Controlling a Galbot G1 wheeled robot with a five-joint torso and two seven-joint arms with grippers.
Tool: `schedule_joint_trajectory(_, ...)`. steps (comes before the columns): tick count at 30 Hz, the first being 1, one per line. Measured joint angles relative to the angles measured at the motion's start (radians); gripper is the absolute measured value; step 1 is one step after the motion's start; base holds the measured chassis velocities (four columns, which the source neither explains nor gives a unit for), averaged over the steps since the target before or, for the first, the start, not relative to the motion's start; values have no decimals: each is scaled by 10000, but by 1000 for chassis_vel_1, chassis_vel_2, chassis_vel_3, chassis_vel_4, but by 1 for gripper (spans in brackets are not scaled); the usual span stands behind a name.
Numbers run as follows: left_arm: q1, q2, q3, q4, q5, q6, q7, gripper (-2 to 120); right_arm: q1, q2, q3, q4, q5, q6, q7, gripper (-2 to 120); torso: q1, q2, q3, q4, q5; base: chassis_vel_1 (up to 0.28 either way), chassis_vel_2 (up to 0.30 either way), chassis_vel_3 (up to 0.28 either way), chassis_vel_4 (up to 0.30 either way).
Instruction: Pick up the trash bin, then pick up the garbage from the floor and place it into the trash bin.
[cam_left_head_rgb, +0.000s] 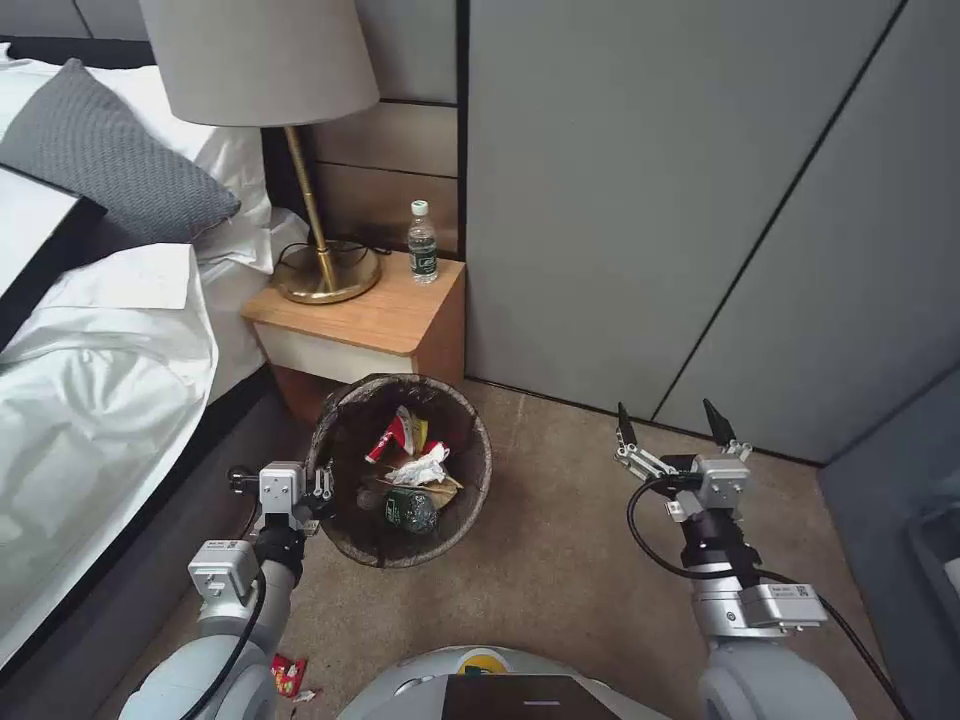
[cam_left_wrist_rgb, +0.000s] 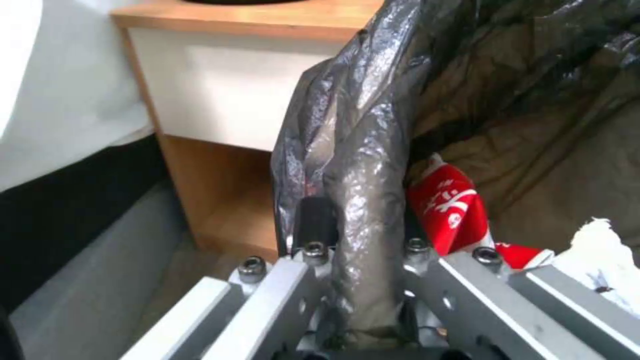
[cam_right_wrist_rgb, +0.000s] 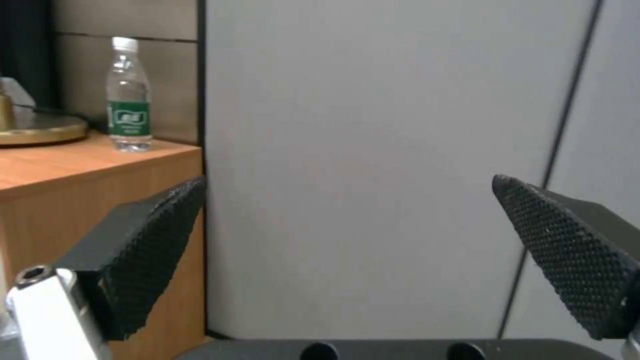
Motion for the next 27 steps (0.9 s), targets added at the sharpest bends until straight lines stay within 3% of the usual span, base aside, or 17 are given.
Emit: schedule_joint_trajectory(27,47,-16,26,0,16,-56,-30,3,122,-115,-242,-103,-20,-149,24,100,0,0,0,-1,0,57,64,58,62)
